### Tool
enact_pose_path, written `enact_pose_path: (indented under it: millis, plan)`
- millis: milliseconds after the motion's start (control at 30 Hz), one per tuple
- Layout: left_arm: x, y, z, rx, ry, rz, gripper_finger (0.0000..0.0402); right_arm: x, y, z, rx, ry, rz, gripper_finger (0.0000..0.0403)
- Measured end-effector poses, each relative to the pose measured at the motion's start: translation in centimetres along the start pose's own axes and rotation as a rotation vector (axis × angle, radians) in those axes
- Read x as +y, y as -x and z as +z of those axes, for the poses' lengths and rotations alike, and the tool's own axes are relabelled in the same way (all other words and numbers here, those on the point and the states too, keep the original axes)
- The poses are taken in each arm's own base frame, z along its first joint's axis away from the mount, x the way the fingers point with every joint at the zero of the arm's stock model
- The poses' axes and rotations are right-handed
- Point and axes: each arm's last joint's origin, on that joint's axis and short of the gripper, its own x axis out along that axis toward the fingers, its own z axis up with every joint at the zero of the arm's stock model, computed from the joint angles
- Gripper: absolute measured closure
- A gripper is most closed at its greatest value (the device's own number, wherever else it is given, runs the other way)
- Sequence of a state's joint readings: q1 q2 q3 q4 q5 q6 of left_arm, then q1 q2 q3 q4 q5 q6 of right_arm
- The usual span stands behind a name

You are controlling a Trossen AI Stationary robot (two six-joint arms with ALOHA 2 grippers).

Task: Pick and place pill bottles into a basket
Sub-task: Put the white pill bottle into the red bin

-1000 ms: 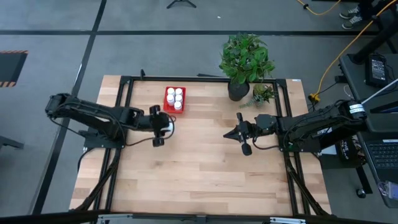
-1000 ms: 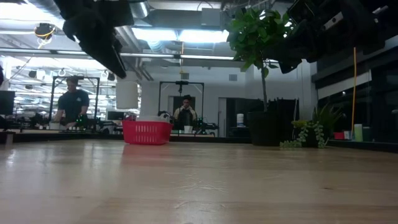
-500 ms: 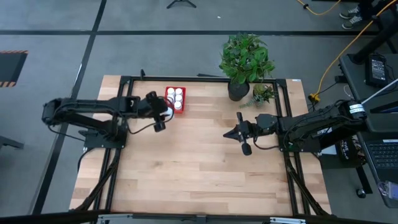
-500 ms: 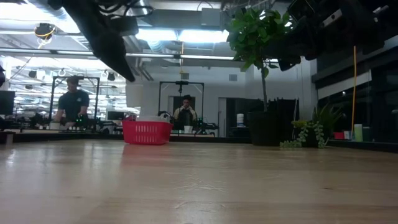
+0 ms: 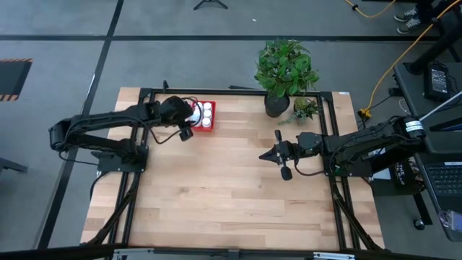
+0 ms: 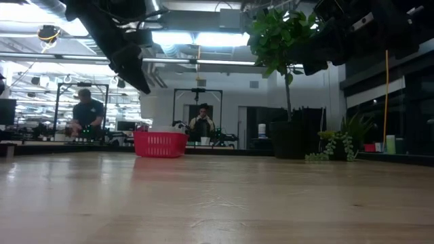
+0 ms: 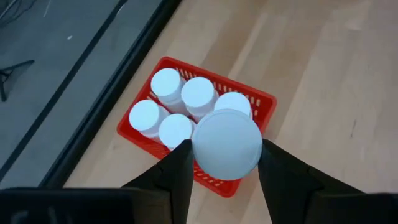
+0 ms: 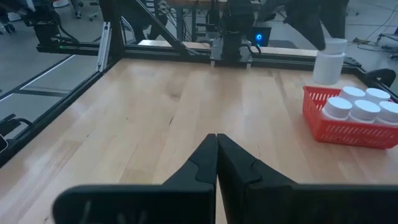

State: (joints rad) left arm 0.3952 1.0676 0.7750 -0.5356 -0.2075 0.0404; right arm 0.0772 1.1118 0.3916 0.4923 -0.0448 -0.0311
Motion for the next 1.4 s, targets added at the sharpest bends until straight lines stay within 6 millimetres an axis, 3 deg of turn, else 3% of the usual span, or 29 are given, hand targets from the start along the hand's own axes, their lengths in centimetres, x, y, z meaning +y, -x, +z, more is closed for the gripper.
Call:
enact_pose_path:
  millis: [767, 1100, 1400]
  plan:
    - [1.2, -5.8, -0.3, 0.138, 0.014, -0.014, 0.0255, 0.0, 0.0, 0.0, 0.003, 0.004, 0.0, 0.0393]
    - [1.2, -7.4, -1.0, 0.215, 0.009, -0.025, 0.0251, 0.0, 0.0, -0.1, 0.006, 0.004, 0.0, 0.0393]
    - [0.9, -7.7, -1.0, 0.213, 0.016, -0.099, 0.0241, 0.0, 0.0, -0.1, 0.007, 0.004, 0.0, 0.0393]
